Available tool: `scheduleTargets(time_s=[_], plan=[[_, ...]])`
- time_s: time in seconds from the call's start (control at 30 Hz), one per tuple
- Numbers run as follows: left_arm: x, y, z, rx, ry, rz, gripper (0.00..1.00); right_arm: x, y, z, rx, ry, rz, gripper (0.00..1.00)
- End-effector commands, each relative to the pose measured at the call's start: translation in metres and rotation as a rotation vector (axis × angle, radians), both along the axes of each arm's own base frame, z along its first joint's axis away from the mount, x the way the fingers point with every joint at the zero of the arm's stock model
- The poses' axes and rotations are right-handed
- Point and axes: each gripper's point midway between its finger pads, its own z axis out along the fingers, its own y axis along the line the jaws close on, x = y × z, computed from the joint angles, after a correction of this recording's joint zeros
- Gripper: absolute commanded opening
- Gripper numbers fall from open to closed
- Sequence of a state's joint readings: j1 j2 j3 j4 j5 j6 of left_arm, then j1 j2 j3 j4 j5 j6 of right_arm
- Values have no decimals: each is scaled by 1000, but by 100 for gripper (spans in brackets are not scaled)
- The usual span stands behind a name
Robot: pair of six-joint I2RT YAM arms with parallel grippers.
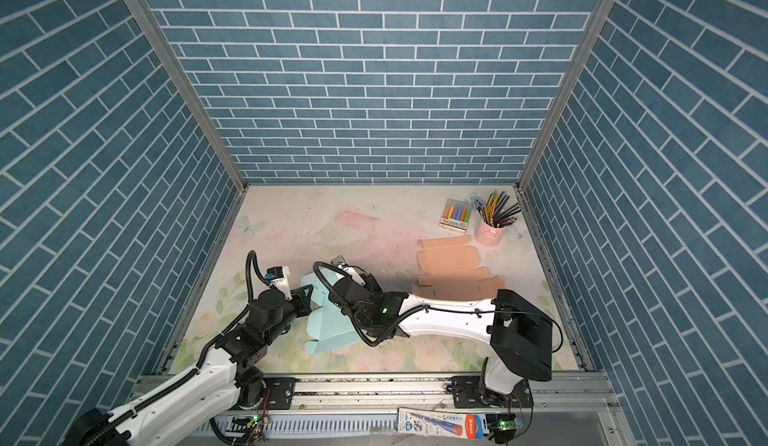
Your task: Fold the paper box
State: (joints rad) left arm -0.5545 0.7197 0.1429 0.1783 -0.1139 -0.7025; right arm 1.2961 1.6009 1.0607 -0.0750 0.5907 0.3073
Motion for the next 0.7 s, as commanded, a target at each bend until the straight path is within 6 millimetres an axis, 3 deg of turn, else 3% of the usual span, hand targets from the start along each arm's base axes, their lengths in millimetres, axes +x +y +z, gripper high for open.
scheduleTargets(time_s=[0.0, 0.43, 0.67], plan=[[0, -5, 5, -22, -25, -22, 0, 2, 16, 9, 16, -12, 30, 24], [2, -6, 7, -34, -32, -18, 0, 28, 3, 0, -116, -68, -191, 32], [2, -8, 9, -47, -37, -22, 0, 37, -4, 3, -159, -135, -247, 21]])
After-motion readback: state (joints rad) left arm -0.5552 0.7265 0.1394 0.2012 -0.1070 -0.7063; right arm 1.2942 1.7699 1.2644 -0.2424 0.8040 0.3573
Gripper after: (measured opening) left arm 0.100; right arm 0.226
